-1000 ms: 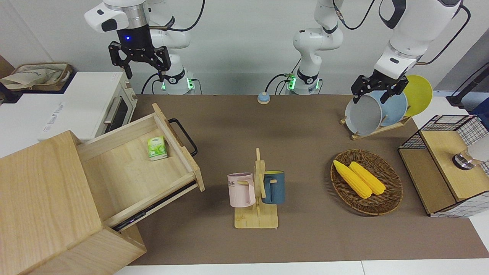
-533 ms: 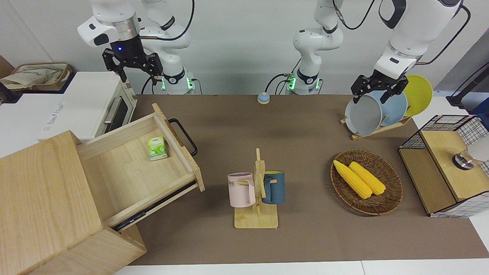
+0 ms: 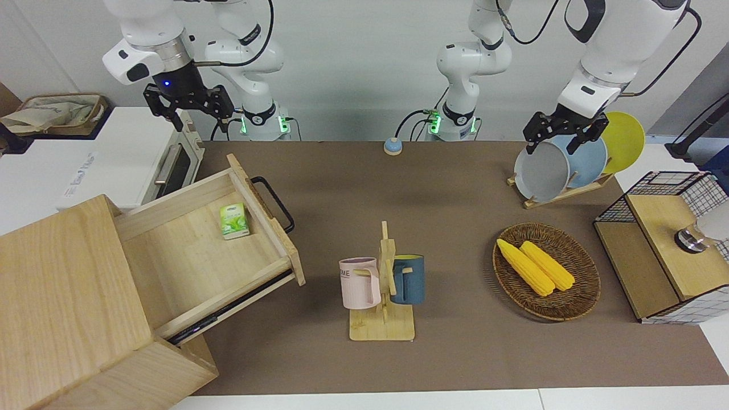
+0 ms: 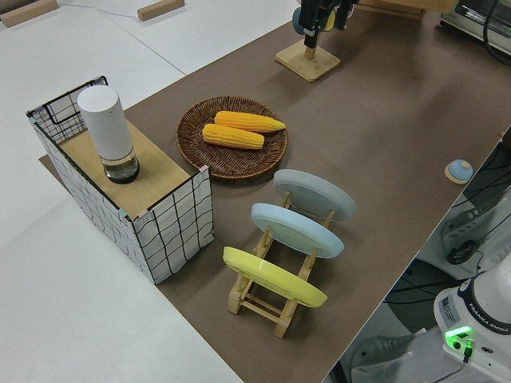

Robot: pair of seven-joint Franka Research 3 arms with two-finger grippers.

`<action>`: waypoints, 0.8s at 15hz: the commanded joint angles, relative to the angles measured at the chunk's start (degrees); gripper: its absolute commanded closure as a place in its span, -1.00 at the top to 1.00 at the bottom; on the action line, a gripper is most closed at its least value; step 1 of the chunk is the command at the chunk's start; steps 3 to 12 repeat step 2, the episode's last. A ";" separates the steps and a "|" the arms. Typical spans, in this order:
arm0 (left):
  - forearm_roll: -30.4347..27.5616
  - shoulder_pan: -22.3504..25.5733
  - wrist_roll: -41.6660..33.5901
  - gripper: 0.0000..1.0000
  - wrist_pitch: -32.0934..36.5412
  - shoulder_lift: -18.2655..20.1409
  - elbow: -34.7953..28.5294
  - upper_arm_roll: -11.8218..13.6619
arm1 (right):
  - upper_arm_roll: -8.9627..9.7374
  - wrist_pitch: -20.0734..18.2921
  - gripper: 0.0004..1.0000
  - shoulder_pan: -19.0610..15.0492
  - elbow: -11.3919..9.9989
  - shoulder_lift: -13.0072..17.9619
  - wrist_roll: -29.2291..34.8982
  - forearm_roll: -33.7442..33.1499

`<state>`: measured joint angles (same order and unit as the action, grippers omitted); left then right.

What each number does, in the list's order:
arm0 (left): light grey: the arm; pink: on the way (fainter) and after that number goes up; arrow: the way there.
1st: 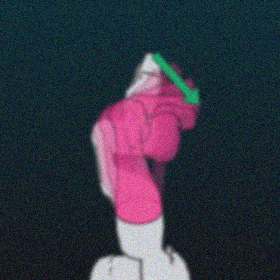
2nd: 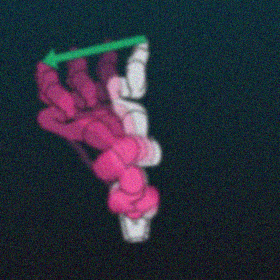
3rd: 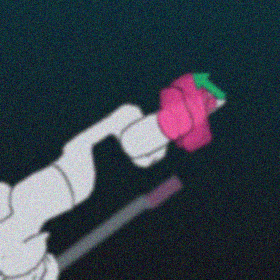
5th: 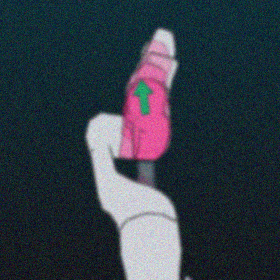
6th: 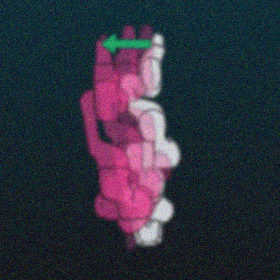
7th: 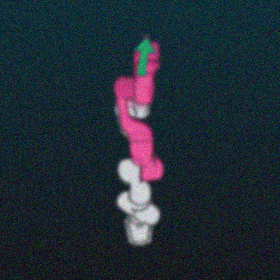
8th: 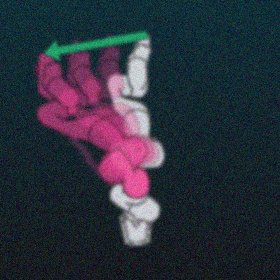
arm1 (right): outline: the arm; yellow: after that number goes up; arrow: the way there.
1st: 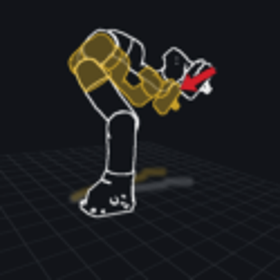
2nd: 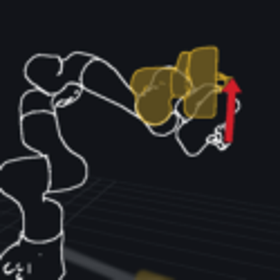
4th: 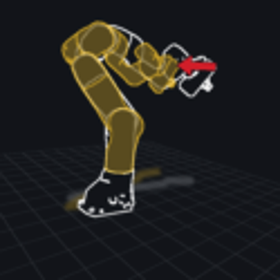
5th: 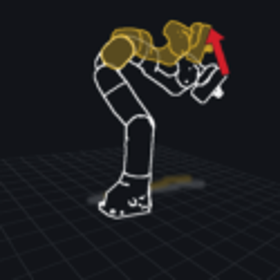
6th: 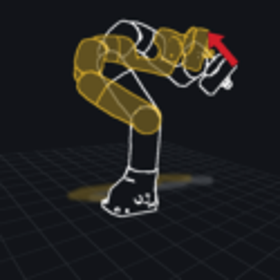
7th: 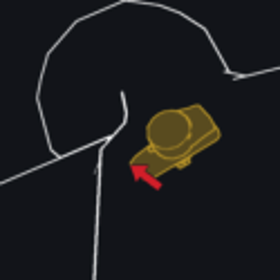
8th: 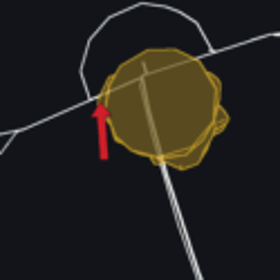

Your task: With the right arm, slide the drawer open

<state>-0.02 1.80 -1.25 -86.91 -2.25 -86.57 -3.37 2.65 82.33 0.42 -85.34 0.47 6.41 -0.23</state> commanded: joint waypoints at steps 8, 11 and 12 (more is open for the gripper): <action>0.99 0.31 -0.51 0.99 1.13 -0.65 1.49 -0.41 | 0.42 2.04 0.98 -1.12 -0.79 -0.64 -1.31 -0.21; 0.99 0.31 -0.51 0.99 1.13 -0.65 1.49 -0.41 | 0.42 2.04 0.98 -1.12 -0.79 -0.64 -1.31 -0.21; 0.99 0.31 -0.51 0.99 1.13 -0.65 1.49 -0.41 | 0.42 2.04 0.98 -1.12 -0.79 -0.64 -1.31 -0.21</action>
